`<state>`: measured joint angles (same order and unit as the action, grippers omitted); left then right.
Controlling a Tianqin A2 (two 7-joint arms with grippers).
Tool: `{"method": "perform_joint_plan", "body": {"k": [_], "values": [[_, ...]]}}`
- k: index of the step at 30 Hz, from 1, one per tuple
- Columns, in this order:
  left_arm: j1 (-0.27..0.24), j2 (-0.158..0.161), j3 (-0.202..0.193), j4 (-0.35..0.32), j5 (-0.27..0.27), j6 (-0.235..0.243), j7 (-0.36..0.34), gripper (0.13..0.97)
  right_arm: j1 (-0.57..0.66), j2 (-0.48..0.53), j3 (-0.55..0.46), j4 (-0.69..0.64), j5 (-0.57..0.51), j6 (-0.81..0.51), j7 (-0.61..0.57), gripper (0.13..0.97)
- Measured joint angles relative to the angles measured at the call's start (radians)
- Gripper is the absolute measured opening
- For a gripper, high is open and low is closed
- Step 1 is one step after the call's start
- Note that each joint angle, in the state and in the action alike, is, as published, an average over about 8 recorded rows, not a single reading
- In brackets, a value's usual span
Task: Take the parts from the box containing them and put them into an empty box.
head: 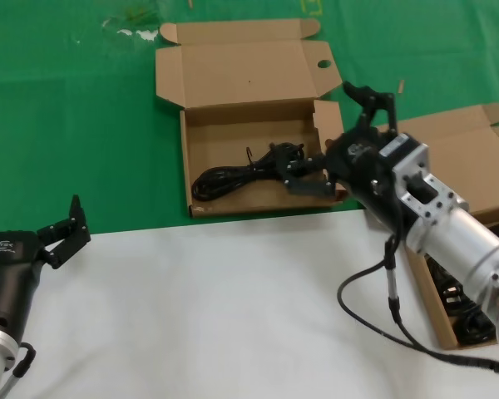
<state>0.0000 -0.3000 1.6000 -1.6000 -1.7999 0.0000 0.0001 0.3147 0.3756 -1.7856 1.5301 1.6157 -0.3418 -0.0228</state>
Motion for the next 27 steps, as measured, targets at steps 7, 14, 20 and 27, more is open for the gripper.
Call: {"method": "perform_joint_plan", "body": {"k": [7,14,20,27], "values": [[0.0,0.0,0.0,0.0,0.0,0.0,0.0,0.909,-0.073,-0.018,0.043,0.016,0.043,0.079,0.005,0.966],[0.0,0.0,0.0,0.0,0.0,0.0,0.0,0.961,-0.146,-0.035,0.086,0.032,0.086,0.159,0.011,0.966],[0.0,0.0,0.0,0.0,0.0,0.0,0.0,0.964,-0.209,-0.05,0.123,0.046,0.122,0.227,0.015,0.966],[0.0,0.0,0.0,0.0,0.0,0.0,0.0,0.966,-0.273,-0.066,0.161,0.061,0.16,0.297,0.02,0.966]]}}
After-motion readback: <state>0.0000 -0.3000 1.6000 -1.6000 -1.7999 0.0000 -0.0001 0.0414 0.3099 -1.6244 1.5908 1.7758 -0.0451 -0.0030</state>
